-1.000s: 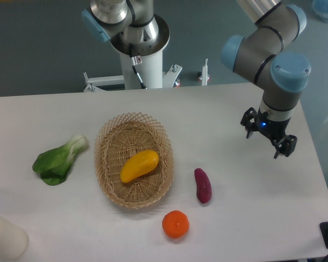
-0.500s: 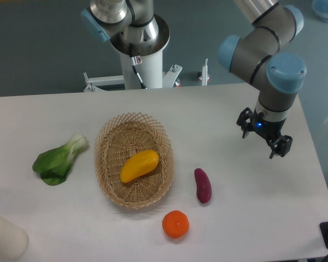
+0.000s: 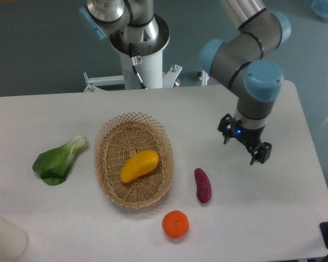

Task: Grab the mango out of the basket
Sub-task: 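Move the gripper over the basket toward the yellow mango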

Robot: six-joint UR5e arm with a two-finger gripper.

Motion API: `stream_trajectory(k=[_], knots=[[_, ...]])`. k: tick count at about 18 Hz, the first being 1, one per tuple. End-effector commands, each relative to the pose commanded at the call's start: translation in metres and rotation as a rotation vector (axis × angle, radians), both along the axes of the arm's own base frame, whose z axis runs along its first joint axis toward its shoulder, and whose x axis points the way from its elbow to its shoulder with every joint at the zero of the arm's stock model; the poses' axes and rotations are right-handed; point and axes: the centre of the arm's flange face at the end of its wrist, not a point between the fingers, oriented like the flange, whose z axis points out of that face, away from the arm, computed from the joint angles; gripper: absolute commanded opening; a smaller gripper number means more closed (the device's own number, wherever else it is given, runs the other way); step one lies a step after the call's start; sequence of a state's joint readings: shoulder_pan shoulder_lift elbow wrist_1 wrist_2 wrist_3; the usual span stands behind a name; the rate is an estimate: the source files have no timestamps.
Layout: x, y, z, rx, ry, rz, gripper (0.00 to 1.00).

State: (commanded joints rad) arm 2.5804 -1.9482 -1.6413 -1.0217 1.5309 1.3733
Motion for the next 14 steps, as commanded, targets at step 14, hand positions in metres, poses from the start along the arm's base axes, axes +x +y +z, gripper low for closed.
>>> stream_trajectory(k=[14], knots=[[0.119, 0.094, -0.019, 0.005, -0.041, 0.126, 1.00]])
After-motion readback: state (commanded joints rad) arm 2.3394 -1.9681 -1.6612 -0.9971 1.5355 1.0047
